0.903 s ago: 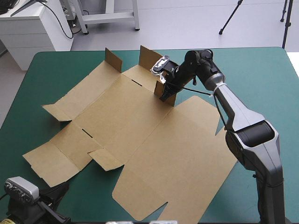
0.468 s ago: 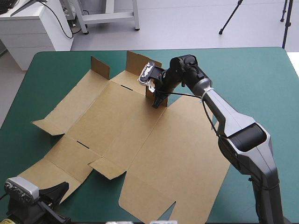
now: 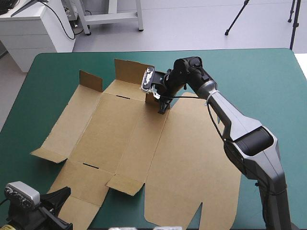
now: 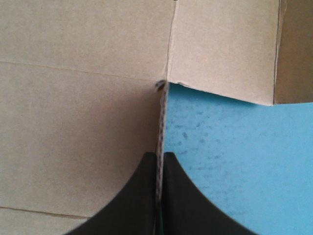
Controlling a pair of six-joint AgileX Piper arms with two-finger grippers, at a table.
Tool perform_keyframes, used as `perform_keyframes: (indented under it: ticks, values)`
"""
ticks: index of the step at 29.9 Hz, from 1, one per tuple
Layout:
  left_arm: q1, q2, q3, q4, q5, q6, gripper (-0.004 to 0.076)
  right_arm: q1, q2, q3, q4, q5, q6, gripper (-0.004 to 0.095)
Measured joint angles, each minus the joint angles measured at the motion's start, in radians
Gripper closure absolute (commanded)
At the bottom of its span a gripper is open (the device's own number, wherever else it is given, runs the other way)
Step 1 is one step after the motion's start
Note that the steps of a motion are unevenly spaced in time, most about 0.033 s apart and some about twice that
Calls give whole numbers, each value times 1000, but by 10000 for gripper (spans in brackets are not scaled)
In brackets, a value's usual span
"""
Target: Fold the box
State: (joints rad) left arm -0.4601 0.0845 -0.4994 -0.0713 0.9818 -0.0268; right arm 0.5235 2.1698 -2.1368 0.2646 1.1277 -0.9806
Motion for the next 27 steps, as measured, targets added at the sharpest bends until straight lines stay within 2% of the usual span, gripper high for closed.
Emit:
perform_keyframes:
  ticks: [8, 16, 20, 22, 24, 27]
  values:
    - [0, 0, 0, 0, 0, 0, 734, 0, 0, 0, 37, 0, -85, 932]
    - [0, 0, 0, 0, 0, 0, 734, -3, 0, 0, 1, -16, -165, 932]
    - [0, 0, 0, 0, 0, 0, 734, -9, 0, 0, 33, -23, -193, 924]
    - [0, 0, 0, 0, 0, 0, 734, -9, 0, 0, 46, -36, -201, 895]
    - [0, 0, 0, 0, 0, 0, 734, -9, 0, 0, 49, -40, -204, 826]
    - [0, 0, 0, 0, 0, 0, 734, -9, 0, 0, 59, -31, -207, 639]
